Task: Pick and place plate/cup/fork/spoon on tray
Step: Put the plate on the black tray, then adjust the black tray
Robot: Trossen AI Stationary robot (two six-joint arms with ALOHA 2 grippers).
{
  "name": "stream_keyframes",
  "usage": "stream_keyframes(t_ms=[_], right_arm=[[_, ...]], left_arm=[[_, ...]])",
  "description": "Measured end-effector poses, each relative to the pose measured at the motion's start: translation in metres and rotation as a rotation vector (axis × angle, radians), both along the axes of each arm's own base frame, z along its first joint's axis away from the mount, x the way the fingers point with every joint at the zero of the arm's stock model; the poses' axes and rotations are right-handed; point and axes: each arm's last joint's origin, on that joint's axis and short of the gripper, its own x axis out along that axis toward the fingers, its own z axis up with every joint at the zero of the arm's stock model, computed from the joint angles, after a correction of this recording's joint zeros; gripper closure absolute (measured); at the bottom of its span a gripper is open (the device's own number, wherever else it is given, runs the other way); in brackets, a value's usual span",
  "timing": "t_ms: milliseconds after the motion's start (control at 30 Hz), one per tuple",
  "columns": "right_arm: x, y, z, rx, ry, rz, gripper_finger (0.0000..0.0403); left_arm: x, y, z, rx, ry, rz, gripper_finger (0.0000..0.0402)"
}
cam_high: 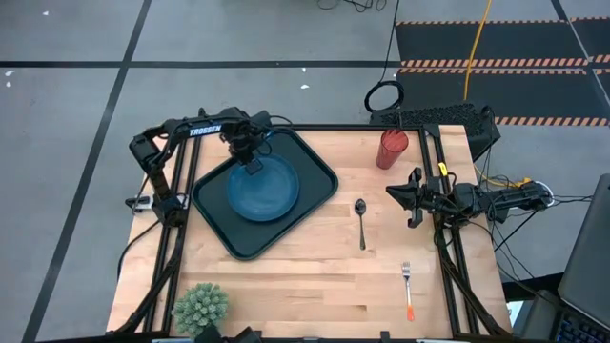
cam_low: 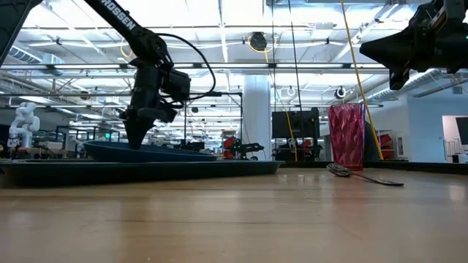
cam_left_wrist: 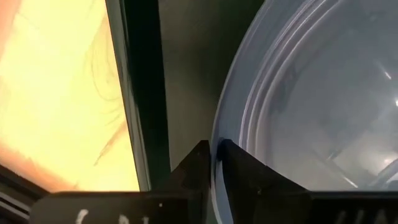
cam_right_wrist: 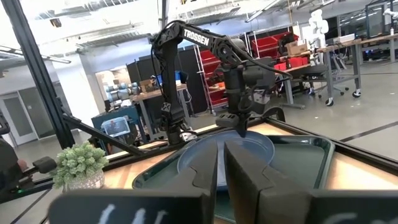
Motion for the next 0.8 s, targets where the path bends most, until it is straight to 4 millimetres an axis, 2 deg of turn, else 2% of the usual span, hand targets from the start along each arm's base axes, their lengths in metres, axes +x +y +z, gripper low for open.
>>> stream_keyframes(t_ms=[533, 800], right_arm=[[0.000, 0.000, -0.002, -0.003, 0.016, -0.001, 0.0378], [0.000, 0.000, -0.002, -0.037, 0.033, -0.006, 0.0378]], left_arm=[[0.002, -0.005, 0.000, -0.010, 0.018, -0.015, 0.0294], [0.005, -0.011, 0.003, -0.023, 0.032, -0.034, 0.0282]])
